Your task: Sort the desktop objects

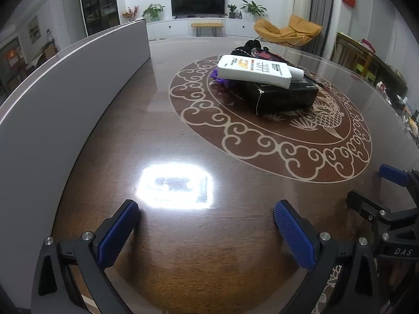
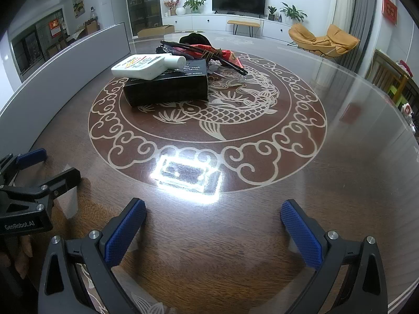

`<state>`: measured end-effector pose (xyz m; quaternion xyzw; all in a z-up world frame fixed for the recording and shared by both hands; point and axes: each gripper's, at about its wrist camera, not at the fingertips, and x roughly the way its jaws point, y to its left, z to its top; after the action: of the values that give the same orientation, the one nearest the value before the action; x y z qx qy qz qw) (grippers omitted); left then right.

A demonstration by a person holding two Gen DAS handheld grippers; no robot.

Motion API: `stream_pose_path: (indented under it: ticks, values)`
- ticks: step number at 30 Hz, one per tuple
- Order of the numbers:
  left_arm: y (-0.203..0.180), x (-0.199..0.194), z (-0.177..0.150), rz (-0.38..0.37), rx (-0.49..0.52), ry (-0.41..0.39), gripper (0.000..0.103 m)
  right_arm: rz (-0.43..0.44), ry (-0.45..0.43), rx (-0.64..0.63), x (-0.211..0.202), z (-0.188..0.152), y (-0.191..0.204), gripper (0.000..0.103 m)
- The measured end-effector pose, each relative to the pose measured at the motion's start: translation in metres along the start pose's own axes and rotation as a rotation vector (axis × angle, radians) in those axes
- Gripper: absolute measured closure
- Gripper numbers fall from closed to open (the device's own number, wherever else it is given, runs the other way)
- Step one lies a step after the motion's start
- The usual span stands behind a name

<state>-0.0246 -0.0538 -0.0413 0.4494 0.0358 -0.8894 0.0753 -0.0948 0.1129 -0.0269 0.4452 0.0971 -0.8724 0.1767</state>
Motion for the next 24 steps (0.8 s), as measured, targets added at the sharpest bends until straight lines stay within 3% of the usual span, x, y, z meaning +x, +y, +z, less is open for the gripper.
stream_pose_path:
  ticks: [9, 21, 24]
  values:
    - [0.002, 0.012, 0.018, -0.040, 0.050, 0.073, 0.000, 0.000, 0.000, 0.000, 0.000, 0.000, 0.000, 0.000]
    - [0.002, 0.010, 0.017, -0.055, 0.077, 0.075, 0.000, -0.001, 0.000, 0.000, 0.000, 0.000, 0.000, 0.000]
    - [0.004, 0.012, 0.017, -0.064, 0.084, 0.036, 0.000, -0.001, 0.000, 0.000, 0.000, 0.000, 0.000, 0.000]
